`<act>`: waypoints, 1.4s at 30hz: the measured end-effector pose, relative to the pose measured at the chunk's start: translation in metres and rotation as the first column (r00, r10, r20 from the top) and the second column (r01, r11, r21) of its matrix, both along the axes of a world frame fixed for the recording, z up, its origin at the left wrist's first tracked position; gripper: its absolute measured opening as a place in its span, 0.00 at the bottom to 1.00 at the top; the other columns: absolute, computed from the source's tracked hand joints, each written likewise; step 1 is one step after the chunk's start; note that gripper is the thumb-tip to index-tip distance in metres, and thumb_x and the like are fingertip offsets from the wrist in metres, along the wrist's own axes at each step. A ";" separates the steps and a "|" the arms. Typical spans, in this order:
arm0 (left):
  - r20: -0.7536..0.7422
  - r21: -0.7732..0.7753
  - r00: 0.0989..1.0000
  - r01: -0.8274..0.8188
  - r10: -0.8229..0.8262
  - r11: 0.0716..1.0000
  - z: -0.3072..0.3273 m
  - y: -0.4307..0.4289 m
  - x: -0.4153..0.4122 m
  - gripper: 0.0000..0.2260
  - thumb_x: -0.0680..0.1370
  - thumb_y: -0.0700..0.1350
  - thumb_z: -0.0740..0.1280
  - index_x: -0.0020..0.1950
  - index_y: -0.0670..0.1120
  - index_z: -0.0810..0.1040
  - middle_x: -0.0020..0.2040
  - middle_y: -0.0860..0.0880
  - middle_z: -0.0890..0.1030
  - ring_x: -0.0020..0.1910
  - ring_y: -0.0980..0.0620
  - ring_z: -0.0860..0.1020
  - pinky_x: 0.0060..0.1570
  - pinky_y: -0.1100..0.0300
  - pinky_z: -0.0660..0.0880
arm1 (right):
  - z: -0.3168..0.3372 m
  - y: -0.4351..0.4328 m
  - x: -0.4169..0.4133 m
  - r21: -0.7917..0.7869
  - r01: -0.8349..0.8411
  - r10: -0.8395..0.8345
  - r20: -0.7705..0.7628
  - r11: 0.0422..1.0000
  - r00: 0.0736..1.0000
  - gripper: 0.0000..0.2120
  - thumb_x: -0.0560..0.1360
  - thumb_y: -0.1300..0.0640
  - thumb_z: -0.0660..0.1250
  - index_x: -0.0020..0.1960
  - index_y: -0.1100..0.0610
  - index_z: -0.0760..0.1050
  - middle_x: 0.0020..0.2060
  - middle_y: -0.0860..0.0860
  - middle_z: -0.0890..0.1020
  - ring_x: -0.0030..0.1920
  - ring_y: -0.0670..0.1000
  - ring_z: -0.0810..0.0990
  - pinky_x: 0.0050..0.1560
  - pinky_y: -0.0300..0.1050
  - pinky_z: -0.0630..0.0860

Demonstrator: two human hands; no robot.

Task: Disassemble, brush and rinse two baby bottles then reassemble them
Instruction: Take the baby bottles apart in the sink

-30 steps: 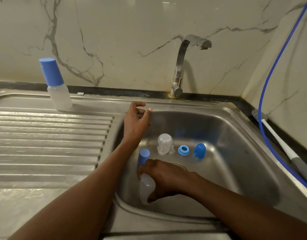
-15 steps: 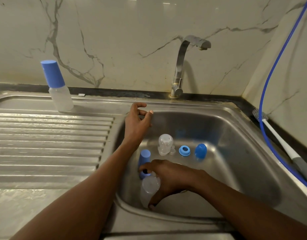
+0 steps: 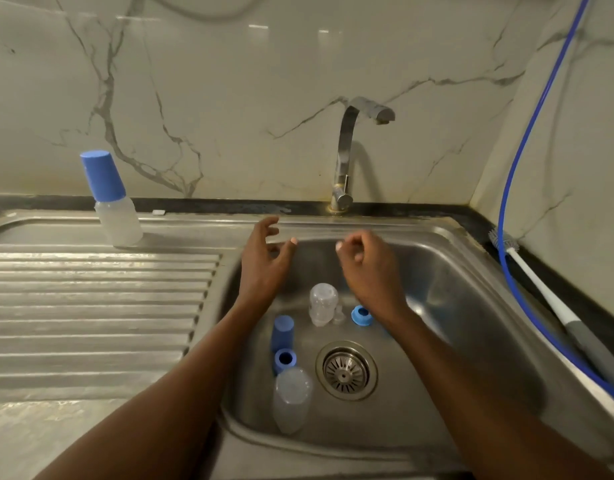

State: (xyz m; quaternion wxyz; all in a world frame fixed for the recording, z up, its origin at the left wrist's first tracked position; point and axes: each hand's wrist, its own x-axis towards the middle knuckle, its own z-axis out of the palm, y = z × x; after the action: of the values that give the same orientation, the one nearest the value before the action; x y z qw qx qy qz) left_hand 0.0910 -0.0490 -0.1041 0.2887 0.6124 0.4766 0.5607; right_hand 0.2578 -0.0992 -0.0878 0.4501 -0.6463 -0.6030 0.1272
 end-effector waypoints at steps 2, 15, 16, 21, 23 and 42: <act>-0.006 0.001 1.000 0.016 -0.016 1.000 -0.001 -0.002 0.001 0.22 0.79 0.47 0.69 0.71 0.51 0.68 0.63 0.49 0.75 0.53 0.57 0.77 0.50 0.60 0.78 | -0.027 0.002 0.009 -0.221 0.006 0.011 0.076 0.975 0.997 0.15 0.74 0.52 0.71 0.59 0.54 0.76 0.54 0.51 0.79 0.54 0.50 0.78 0.53 0.40 0.72; 0.248 0.075 0.807 -0.567 0.536 0.820 0.052 0.026 -0.072 0.17 0.76 0.42 0.71 0.64 0.47 0.73 0.59 0.47 0.75 0.56 0.50 0.75 0.58 0.56 0.73 | -0.025 0.022 -0.006 -0.011 -0.048 0.046 -0.169 0.999 0.985 0.19 0.74 0.58 0.72 0.63 0.54 0.72 0.56 0.50 0.76 0.41 0.48 0.79 0.44 0.44 0.72; 0.248 0.052 0.748 -0.645 0.615 0.763 0.057 0.034 -0.088 0.20 0.75 0.42 0.72 0.66 0.45 0.71 0.62 0.44 0.73 0.60 0.47 0.73 0.60 0.54 0.71 | -0.025 0.022 -0.005 -0.009 -0.043 0.041 -0.177 0.999 0.983 0.19 0.74 0.58 0.72 0.63 0.54 0.72 0.56 0.50 0.76 0.41 0.48 0.79 0.45 0.45 0.73; 0.081 -0.128 0.603 -0.784 0.794 0.608 0.083 0.064 -0.156 0.41 0.72 0.48 0.76 0.78 0.45 0.56 0.75 0.39 0.60 0.72 0.38 0.62 0.67 0.42 0.66 | -0.026 0.024 -0.002 -0.005 0.018 -0.019 -0.214 1.000 0.977 0.18 0.75 0.58 0.71 0.62 0.55 0.73 0.55 0.50 0.76 0.40 0.49 0.79 0.45 0.47 0.72; 0.014 -0.173 0.660 -0.738 0.751 0.652 0.087 0.074 -0.173 0.48 0.71 0.49 0.77 0.80 0.45 0.49 0.77 0.39 0.57 0.75 0.36 0.59 0.69 0.40 0.63 | -0.025 0.023 -0.005 -0.005 0.008 -0.009 -0.212 1.000 0.977 0.18 0.74 0.58 0.72 0.62 0.54 0.73 0.54 0.49 0.76 0.40 0.49 0.79 0.45 0.47 0.73; -0.742 0.261 0.656 0.094 0.138 0.961 0.057 -0.014 -0.018 0.23 0.72 0.54 0.70 0.67 0.60 0.74 0.63 0.56 0.74 0.61 0.54 0.75 0.65 0.45 0.67 | 0.007 0.000 -0.013 0.015 -0.250 0.210 -0.593 0.968 0.777 0.23 0.70 0.35 0.68 0.59 0.46 0.72 0.45 0.53 0.83 0.31 0.48 0.79 0.29 0.43 0.74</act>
State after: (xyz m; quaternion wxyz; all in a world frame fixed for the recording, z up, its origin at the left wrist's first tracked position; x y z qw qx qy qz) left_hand 0.0733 -0.0628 -0.0470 -0.0304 0.8177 0.4771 0.3205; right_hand 0.2448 -0.0992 -0.0809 0.5749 -0.5104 -0.5030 0.3950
